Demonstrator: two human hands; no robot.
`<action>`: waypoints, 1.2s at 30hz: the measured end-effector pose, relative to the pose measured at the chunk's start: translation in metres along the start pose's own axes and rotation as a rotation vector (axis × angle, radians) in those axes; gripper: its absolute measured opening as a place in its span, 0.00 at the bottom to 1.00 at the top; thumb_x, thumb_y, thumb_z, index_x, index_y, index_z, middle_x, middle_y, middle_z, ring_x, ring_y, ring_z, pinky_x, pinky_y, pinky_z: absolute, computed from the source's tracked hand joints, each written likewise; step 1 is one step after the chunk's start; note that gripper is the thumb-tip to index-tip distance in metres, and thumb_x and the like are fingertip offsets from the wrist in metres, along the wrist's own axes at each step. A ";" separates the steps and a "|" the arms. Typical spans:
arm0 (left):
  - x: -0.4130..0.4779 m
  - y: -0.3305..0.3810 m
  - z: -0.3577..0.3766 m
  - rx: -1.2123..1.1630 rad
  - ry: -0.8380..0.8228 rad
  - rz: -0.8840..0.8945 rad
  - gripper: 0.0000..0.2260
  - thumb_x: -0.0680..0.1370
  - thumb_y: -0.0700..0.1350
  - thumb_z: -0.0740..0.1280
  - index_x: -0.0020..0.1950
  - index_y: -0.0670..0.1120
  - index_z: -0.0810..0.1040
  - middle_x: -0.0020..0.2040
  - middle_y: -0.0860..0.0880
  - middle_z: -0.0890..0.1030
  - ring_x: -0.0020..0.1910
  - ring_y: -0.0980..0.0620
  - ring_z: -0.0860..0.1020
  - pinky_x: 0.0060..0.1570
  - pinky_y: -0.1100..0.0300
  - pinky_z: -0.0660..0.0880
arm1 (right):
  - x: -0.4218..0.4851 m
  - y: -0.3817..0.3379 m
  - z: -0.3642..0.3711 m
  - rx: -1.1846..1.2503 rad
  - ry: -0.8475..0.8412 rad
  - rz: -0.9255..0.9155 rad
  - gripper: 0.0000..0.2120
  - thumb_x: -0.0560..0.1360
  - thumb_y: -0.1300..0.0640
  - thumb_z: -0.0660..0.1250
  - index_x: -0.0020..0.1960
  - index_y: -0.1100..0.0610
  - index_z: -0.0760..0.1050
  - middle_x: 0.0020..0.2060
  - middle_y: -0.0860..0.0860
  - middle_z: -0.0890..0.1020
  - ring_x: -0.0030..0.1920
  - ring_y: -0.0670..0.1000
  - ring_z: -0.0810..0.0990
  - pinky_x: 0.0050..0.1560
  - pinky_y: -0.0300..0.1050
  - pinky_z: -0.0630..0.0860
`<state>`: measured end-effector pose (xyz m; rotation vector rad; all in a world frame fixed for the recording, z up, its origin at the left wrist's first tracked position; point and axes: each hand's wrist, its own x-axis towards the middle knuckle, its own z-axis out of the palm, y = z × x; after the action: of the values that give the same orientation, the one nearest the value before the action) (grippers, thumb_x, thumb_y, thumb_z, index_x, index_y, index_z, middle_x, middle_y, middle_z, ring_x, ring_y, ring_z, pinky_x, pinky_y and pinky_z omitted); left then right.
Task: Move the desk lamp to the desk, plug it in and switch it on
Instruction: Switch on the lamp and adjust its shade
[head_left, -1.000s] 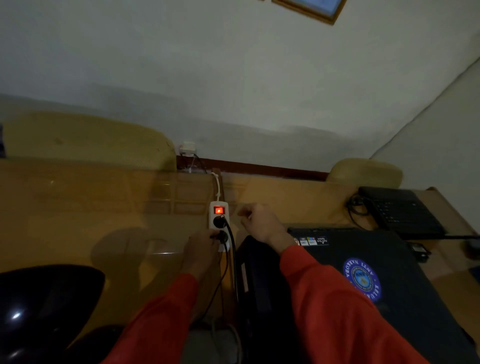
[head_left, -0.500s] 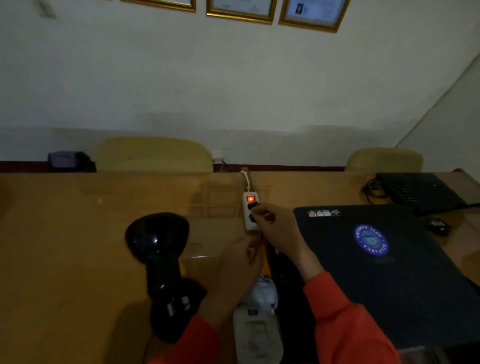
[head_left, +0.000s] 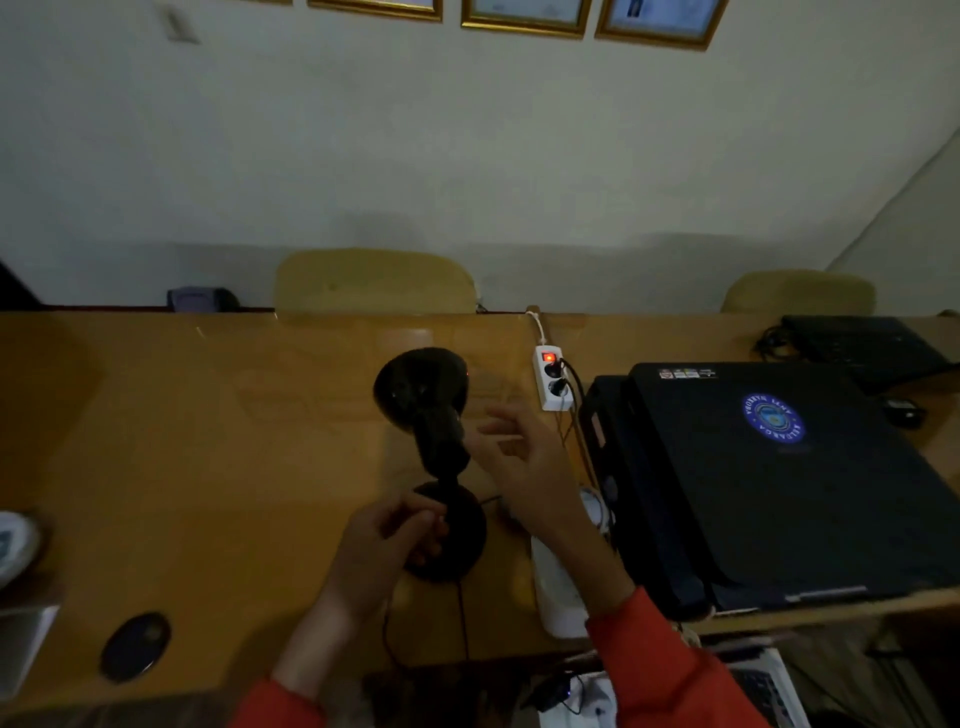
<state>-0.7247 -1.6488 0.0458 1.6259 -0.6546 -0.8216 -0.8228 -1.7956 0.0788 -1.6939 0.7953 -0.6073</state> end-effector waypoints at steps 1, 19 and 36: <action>0.002 -0.013 -0.007 -0.022 0.030 -0.054 0.10 0.79 0.35 0.63 0.41 0.44 0.80 0.34 0.47 0.82 0.31 0.51 0.79 0.30 0.65 0.75 | -0.004 -0.002 0.008 -0.029 -0.007 -0.019 0.24 0.70 0.47 0.73 0.63 0.51 0.71 0.52 0.45 0.77 0.51 0.45 0.80 0.42 0.31 0.77; 0.055 -0.140 0.023 1.203 -0.428 -0.084 0.28 0.81 0.44 0.58 0.77 0.45 0.46 0.79 0.42 0.43 0.78 0.42 0.51 0.76 0.51 0.54 | -0.009 0.012 0.067 -0.372 0.134 -0.164 0.37 0.69 0.49 0.74 0.72 0.55 0.61 0.64 0.56 0.68 0.59 0.50 0.72 0.52 0.35 0.68; 0.052 -0.144 0.015 1.208 -0.521 -0.059 0.37 0.78 0.41 0.62 0.77 0.46 0.39 0.79 0.45 0.40 0.78 0.42 0.45 0.74 0.47 0.60 | 0.004 0.026 0.042 -0.479 0.085 -0.309 0.27 0.69 0.61 0.73 0.66 0.63 0.70 0.51 0.59 0.80 0.47 0.46 0.75 0.44 0.16 0.65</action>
<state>-0.7077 -1.6694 -0.1052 2.5040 -1.6990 -0.9631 -0.7940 -1.7770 0.0425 -2.2697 0.7862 -0.7430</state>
